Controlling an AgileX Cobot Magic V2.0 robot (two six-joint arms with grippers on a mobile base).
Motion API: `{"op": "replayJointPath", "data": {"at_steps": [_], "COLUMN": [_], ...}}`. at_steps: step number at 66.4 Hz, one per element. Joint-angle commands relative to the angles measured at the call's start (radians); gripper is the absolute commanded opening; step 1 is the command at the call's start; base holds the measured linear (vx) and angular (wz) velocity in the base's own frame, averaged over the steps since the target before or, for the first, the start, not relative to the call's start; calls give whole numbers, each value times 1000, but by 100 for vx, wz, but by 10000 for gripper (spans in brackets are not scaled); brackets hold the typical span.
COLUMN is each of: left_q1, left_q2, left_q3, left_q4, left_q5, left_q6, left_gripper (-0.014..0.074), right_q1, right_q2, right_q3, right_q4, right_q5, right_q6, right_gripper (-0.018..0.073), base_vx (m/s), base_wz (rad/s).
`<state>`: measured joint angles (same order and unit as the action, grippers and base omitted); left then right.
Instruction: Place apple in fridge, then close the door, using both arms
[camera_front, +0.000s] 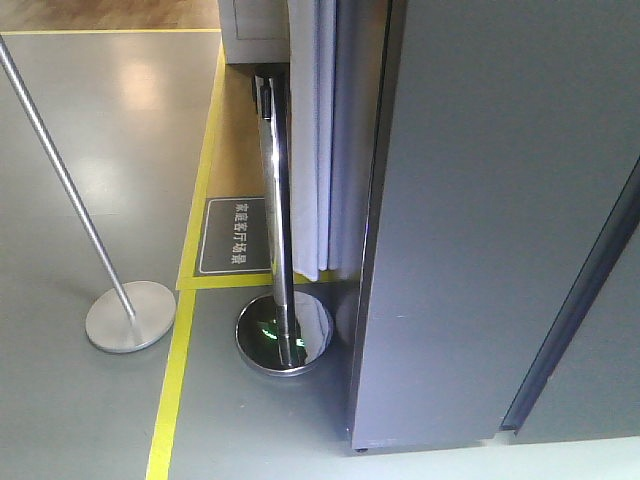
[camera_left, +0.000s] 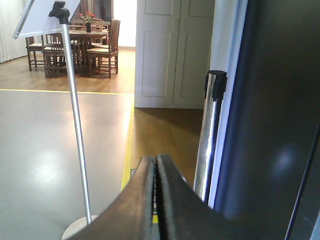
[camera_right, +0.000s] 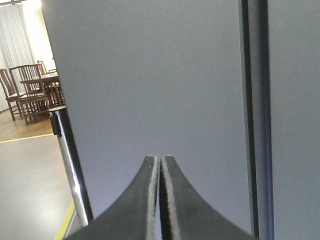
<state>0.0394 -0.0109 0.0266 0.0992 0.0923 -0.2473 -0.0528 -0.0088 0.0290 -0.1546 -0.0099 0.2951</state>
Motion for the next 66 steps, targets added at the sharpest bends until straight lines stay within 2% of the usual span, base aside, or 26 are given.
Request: {"op": "replayJointPath", "data": {"at_steps": [1, 66], "left_q1": [-2, -2], "left_q2": [-16, -16], "left_q3": [16, 16], "left_q4": [-1, -1], "left_q5": [-77, -77], "left_q6": [-12, -12], "left_gripper": [-8, -8], "right_q1": [-6, -6], "right_q2": [-7, -7], "right_q3": [10, 10], "right_q4": [-13, -13], "right_q5": [-76, -76], "right_q6": [1, 1], "right_gripper": [-2, -2], "base_vx": [0, 0], "base_wz": [0, 0]}}
